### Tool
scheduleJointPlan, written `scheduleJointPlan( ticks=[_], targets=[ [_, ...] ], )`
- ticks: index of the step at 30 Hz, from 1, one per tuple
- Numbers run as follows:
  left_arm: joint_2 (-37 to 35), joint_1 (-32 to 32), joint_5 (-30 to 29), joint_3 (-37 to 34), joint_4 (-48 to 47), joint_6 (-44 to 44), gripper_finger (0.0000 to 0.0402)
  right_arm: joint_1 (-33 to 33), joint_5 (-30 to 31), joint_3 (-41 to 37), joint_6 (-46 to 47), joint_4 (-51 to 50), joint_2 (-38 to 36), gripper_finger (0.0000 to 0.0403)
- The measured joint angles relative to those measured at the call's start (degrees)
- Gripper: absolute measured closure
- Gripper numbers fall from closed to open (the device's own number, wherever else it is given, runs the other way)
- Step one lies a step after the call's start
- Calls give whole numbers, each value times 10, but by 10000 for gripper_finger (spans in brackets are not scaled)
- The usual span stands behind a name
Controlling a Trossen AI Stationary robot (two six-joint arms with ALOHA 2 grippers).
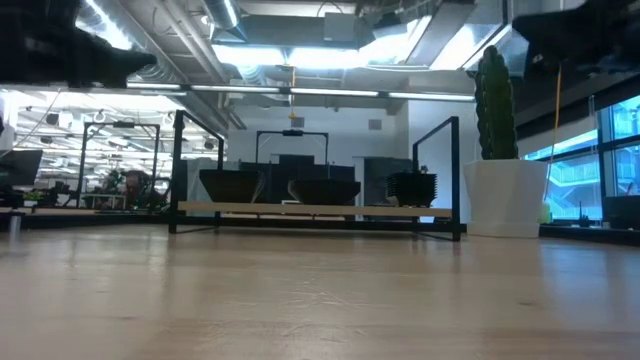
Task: Pick & Place Mini shaped plates
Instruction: Return to Home Position
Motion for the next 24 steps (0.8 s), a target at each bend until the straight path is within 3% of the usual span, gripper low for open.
scheduleJointPlan(
  ticks=[8,16,24],
  targets=[
    [-6,7,-17,0,-36,-35,400,-2,27,-40,10,-33,-113,398],
    [-6,7,-16,0,-36,-34,400,-3,27,-61,27,-98,-116,398],
    [-6,7,-16,0,-36,-41,400,-3,27,-61,31,-102,-116,398]
  ],
)
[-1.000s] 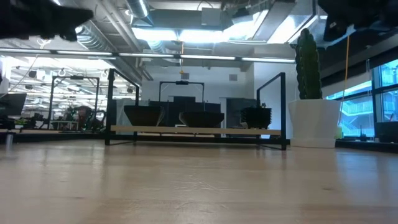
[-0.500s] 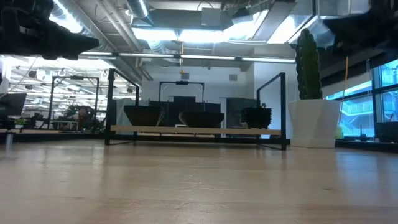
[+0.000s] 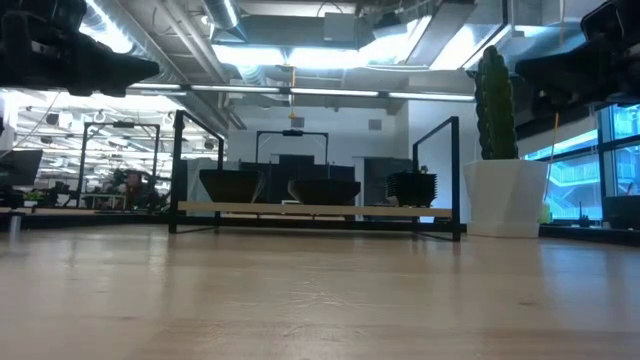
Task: Pick & Place Mini shaped plates
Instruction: Return to Home Position
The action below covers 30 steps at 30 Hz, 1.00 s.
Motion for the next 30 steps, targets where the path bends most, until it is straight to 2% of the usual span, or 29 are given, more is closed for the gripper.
scheduleJointPlan(
  ticks=[4,10,30],
  targets=[
    [0,0,0,0,0,0,400,0,5,0,-12,9,0,398],
    [0,0,0,0,0,0,397,0,55,0,-36,8,0,398],
    [0,0,0,0,0,0,391,0,56,0,-36,-11,0,380]
  ],
)
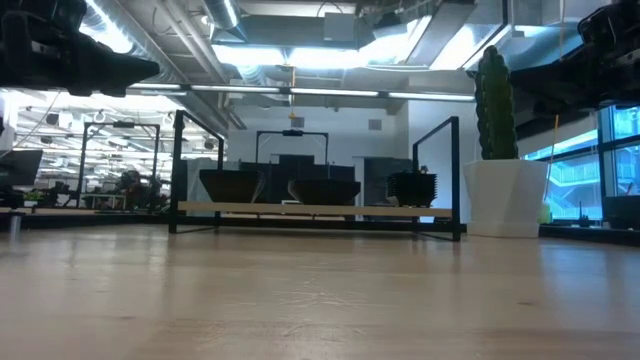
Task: Pick & Place Mini shaped plates
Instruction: Return to Home Position
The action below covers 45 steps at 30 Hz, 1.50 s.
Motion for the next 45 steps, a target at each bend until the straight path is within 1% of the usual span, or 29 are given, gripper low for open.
scheduleJointPlan(
  ticks=[7,14,45],
  targets=[
    [0,0,0,0,0,0,396,0,0,0,0,0,0,380],
    [0,0,0,0,0,0,391,0,0,0,0,0,0,379],
    [0,0,0,0,0,0,394,0,0,0,0,0,0,379]
  ],
)
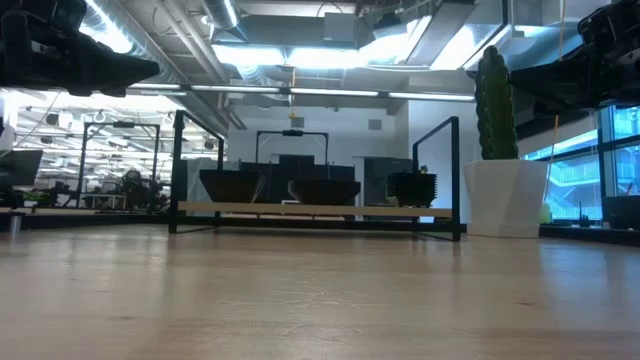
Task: Pick & Place Mini shaped plates
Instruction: Return to Home Position
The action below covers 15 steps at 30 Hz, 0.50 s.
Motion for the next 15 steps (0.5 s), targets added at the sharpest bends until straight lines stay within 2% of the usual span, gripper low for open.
scheduleJointPlan(
  ticks=[15],
  targets=[
    [0,0,0,0,0,0,394,0,0,0,0,0,0,379]
  ],
)
